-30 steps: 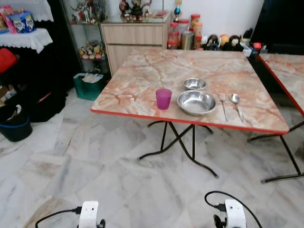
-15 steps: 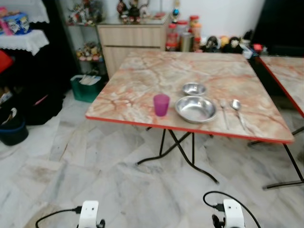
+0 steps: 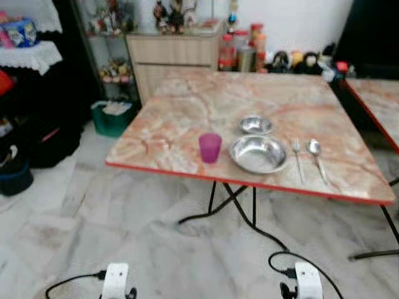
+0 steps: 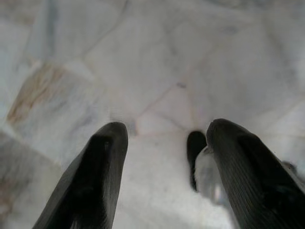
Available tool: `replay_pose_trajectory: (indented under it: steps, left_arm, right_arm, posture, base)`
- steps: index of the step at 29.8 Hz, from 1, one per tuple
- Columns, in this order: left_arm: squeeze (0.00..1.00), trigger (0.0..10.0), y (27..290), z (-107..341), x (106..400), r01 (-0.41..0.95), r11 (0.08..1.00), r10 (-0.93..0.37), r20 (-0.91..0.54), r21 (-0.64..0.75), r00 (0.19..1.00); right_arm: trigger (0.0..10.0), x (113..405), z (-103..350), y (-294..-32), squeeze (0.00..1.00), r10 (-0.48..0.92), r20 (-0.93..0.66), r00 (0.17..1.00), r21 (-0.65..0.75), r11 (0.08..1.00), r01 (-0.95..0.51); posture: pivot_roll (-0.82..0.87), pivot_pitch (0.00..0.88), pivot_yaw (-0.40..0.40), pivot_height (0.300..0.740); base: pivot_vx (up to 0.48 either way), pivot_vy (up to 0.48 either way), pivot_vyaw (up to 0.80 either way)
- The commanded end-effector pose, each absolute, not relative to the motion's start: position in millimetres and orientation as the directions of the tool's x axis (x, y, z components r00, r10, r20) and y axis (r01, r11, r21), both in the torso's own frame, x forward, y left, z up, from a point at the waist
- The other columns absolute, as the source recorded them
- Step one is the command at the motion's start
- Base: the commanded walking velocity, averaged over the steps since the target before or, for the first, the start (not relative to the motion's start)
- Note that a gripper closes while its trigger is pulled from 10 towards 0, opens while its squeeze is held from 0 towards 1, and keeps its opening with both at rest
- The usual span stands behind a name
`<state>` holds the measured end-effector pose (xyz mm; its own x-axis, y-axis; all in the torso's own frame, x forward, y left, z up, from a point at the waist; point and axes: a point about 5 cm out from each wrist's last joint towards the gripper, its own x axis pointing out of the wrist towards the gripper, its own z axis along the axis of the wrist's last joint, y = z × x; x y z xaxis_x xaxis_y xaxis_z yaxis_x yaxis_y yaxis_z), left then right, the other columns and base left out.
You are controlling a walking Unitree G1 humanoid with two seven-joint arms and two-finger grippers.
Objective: Setting the table
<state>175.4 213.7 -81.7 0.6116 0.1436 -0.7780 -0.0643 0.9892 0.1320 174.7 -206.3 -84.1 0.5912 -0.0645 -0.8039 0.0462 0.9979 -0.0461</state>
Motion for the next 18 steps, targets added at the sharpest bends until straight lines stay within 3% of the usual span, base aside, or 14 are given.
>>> replay_pose_trajectory:
  steps: [1,15,18]
  left_arm:
    - [0.0,10.0,210.8,-82.0,176.1,-0.059,0.99,0.138,-0.78,0.128,0.611]
    - [0.0,10.0,207.1,-81.8,178.0,-0.049,0.991,0.129,-0.778,0.126,0.614]
    - [0.0,10.0,206.7,-81.3,179.3,-0.044,0.991,0.127,-0.777,0.128,0.617]
  right_arm:
    - [10.0,176.4,-82.3,-210.4,0.0,-0.076,-0.796,0.6,-0.056,0.997,0.051]
    - [10.0,171.7,-83.8,-213.6,0.0,-0.095,-0.797,0.596,-0.056,0.995,0.084]
    - [10.0,172.4,-83.3,-214.0,0.0,-0.095,-0.795,0.599,-0.057,0.995,0.083]
  posture:
    - [0.04,0.0,-0.012,0.719]
    - [0.03,0.0,-0.008,0.719]
    - [0.02,0.0,-0.007,0.719]
  base:
    - [0.345,0.0,0.0]
    - [0.337,0.0,0.0]
    - [0.0,0.0,0.0]
